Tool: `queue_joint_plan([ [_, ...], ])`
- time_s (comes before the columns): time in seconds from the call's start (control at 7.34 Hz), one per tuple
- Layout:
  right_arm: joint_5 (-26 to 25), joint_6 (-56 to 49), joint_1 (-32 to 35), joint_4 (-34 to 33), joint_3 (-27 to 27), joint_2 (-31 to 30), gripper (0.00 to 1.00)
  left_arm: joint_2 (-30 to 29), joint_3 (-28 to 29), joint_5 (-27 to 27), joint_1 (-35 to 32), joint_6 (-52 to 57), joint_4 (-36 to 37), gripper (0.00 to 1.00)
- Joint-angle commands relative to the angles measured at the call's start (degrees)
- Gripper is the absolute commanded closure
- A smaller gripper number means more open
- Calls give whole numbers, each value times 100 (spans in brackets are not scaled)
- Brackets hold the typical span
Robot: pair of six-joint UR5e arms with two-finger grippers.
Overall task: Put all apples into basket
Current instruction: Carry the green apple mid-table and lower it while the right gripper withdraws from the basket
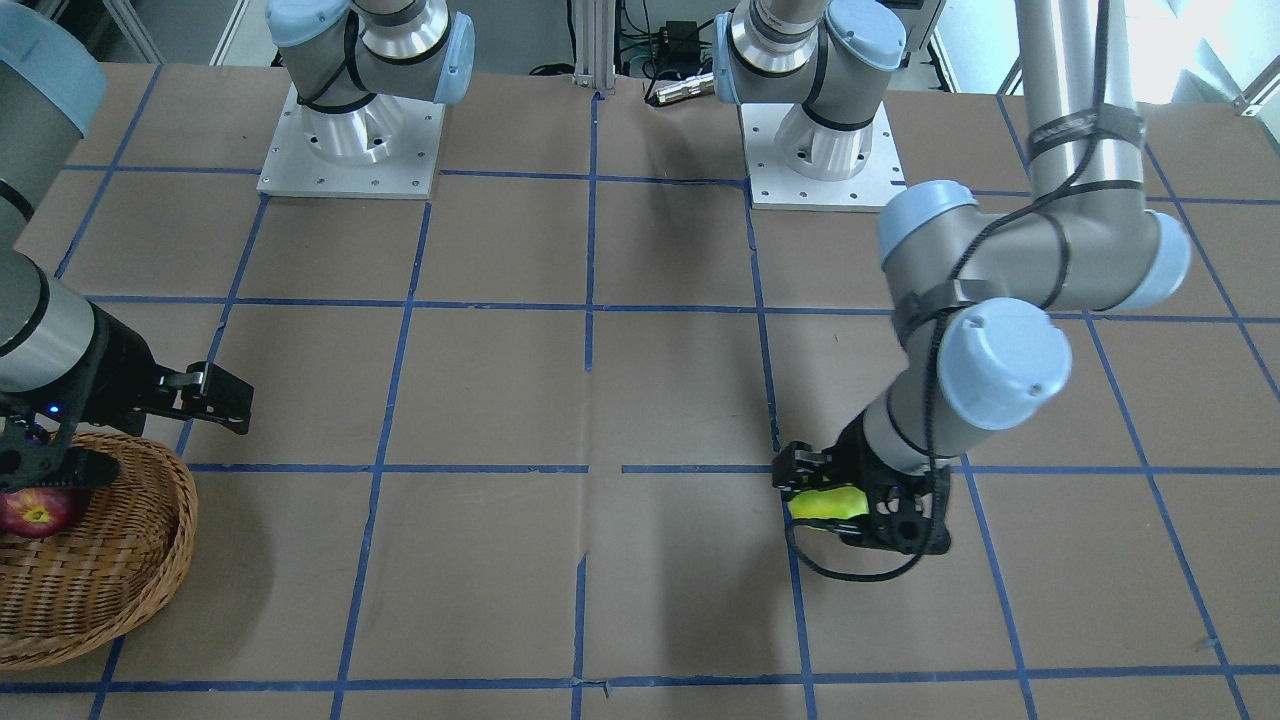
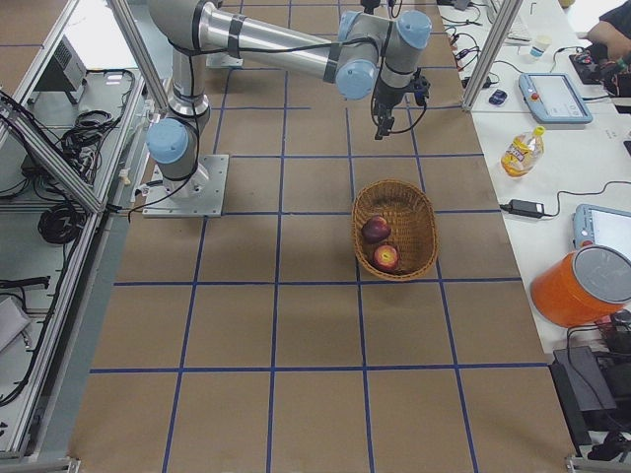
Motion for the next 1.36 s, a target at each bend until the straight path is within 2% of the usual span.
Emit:
queue_joint_plan([
  [0.0, 9, 227, 121, 0, 12, -10, 0, -67, -158, -447, -751, -1470, 593, 94],
  [0.14, 1, 281, 182, 0, 21, -1, 0, -84, -350, -529, -1005, -1972, 672, 94],
  [0.27, 1, 290, 244, 0, 56, -1, 0, -241, -369, -538, -1182, -2030, 1334, 94],
  [0.41, 1, 290, 244, 0, 109, -10, 0, -425, -439, -547, -1323, -2282, 1680, 94],
  [0.54, 18, 447, 305, 0, 109, -10, 0, -549, -440, -530, -1507, -2703, 1701, 84],
  [0.68, 18, 736, 445, -9, 109, -10, 0, -637, -457, -504, -1578, -2768, 1692, 14],
  [0.82, 10, 947, 629, -70, 109, -1, 0, -612, -431, -529, -1588, -2838, 1762, 0],
  [1.23, 18, 1160, 728, -88, 118, -1, 0, -288, -449, -556, -1142, -2376, 1623, 0],
])
